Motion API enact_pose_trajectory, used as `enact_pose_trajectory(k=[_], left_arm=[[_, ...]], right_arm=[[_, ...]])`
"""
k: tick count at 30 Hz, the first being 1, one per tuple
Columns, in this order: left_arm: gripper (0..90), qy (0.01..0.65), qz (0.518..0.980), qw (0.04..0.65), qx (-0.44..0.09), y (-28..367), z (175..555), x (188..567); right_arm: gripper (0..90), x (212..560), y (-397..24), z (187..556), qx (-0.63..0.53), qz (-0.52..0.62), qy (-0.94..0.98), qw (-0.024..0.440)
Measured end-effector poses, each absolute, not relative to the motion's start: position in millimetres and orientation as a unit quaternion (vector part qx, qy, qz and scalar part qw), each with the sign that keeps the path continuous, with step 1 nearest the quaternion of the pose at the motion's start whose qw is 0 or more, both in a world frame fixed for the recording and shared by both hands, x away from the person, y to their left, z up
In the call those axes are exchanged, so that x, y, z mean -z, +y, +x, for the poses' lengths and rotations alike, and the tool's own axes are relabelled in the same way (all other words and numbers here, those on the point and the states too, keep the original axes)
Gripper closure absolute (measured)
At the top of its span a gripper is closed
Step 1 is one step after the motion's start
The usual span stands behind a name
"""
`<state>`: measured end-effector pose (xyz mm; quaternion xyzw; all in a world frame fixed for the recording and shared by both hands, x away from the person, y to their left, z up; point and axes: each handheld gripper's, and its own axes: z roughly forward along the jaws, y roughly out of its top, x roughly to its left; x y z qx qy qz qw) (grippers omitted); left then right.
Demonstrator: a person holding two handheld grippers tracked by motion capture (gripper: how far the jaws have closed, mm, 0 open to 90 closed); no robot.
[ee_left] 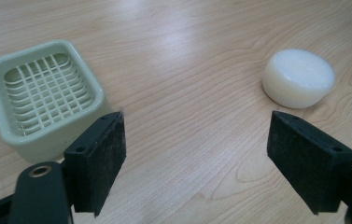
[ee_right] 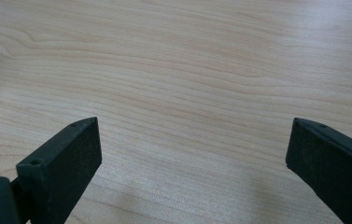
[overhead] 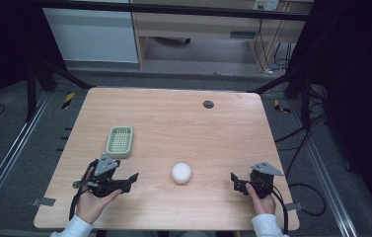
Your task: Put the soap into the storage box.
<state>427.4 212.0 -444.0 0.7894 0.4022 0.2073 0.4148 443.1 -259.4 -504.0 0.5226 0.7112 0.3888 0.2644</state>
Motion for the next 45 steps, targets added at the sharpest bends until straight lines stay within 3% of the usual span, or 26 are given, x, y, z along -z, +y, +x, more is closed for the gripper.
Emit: enact_pose_trajectory(k=[45], left_arm=[[18.6, 0.349, 0.821, 0.412, -0.185, 148.9, 449.0, 428.1]], right_arm=[[3.9, 504.1, -259.2, 443.0, -0.392, 0.526, 0.708, 0.263]])
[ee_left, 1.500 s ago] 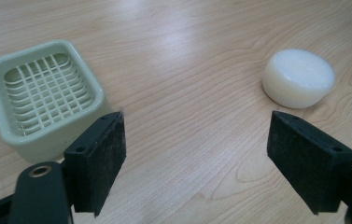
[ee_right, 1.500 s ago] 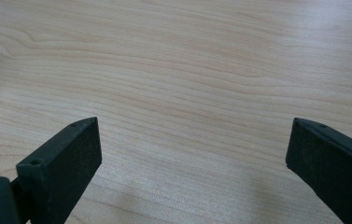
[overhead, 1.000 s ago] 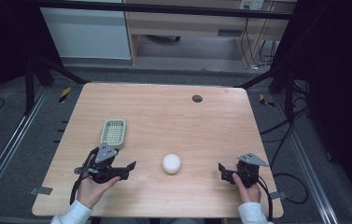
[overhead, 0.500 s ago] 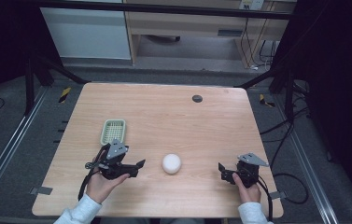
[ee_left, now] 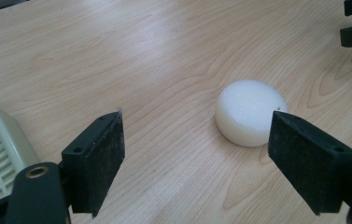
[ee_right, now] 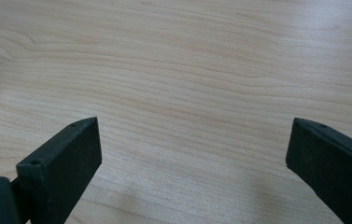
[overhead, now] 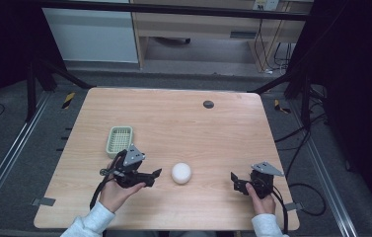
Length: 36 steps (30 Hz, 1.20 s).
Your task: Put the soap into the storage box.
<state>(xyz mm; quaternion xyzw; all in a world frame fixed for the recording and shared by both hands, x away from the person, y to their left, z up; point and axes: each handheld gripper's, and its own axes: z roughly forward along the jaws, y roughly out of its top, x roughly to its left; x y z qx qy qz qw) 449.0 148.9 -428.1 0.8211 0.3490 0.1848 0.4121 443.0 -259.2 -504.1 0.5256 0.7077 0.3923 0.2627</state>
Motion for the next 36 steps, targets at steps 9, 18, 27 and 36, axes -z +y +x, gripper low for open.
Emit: enact_pose_trajectory(k=[9, 18, 27, 36], left_arm=[[18.5, 0.343, 0.824, 0.414, -0.179, 138.0, 451.2, 427.4], [18.3, 0.336, 0.83, 0.41, -0.173, 127.2, 453.5, 429.9], [17.8, 0.336, 0.833, 0.408, -0.164, 118.3, 456.4, 435.1], [17.4, 0.336, 0.834, 0.409, -0.158, 108.5, 459.0, 439.2]], right_arm=[[3.9, 504.3, -259.5, 443.3, -0.393, 0.524, 0.708, 0.264], [3.8, 503.7, -259.0, 442.7, -0.395, 0.527, 0.707, 0.259], [3.9, 504.2, -259.4, 443.1, -0.394, 0.524, 0.708, 0.263], [3.9, 504.5, -259.4, 443.4, -0.394, 0.524, 0.708, 0.263]])
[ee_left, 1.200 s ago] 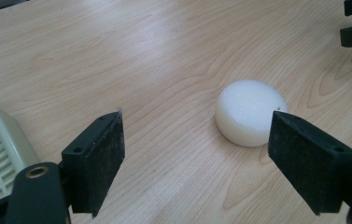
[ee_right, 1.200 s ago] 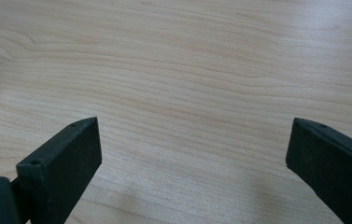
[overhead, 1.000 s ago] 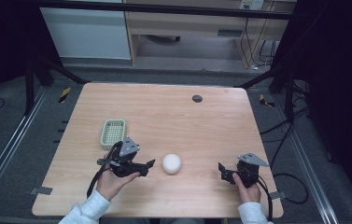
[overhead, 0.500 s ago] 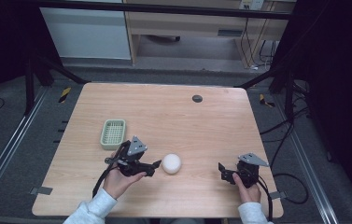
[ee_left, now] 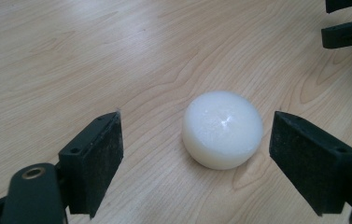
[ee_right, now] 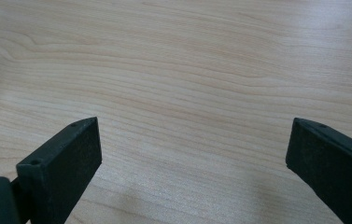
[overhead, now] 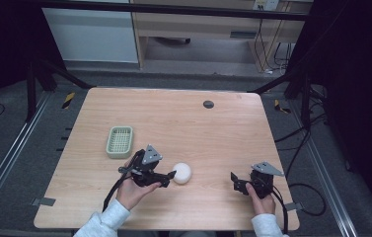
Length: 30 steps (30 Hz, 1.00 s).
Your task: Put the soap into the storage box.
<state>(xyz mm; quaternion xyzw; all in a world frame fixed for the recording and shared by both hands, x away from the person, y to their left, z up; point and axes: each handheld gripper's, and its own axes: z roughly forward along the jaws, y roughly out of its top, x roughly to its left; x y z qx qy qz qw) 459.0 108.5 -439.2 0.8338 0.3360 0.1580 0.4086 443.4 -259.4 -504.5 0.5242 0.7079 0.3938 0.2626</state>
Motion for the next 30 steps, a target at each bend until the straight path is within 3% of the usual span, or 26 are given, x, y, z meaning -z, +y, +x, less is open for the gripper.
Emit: enact_pose_trajectory(k=[30], left_arm=[[16.0, 0.332, 0.846, 0.391, -0.142, 82.5, 469.1, 454.3]], right_arm=[[3.9, 504.5, -258.7, 443.6, -0.395, 0.526, 0.708, 0.258]])
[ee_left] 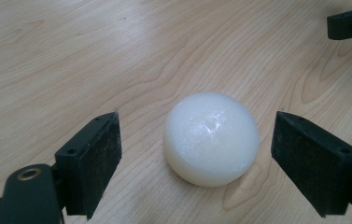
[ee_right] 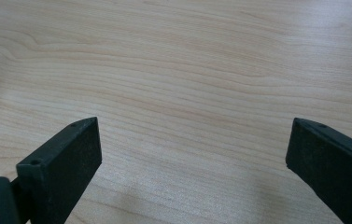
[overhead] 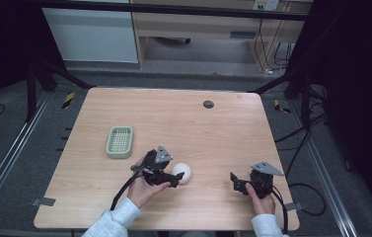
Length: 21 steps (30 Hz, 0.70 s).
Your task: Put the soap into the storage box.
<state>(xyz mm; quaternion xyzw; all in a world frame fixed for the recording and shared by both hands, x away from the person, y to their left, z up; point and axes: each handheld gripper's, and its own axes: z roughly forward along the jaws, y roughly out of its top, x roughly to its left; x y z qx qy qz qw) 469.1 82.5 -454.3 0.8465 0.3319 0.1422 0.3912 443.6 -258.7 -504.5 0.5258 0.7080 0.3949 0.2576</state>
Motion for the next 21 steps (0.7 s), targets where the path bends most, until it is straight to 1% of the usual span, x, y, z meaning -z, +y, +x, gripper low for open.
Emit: enact_pose_trajectory(k=[21], left_arm=[[13.5, 0.325, 0.86, 0.368, -0.139, 67.8, 475.0, 466.2]], right_arm=[[3.9, 504.7, -258.0, 443.6, -0.395, 0.528, 0.709, 0.25]])
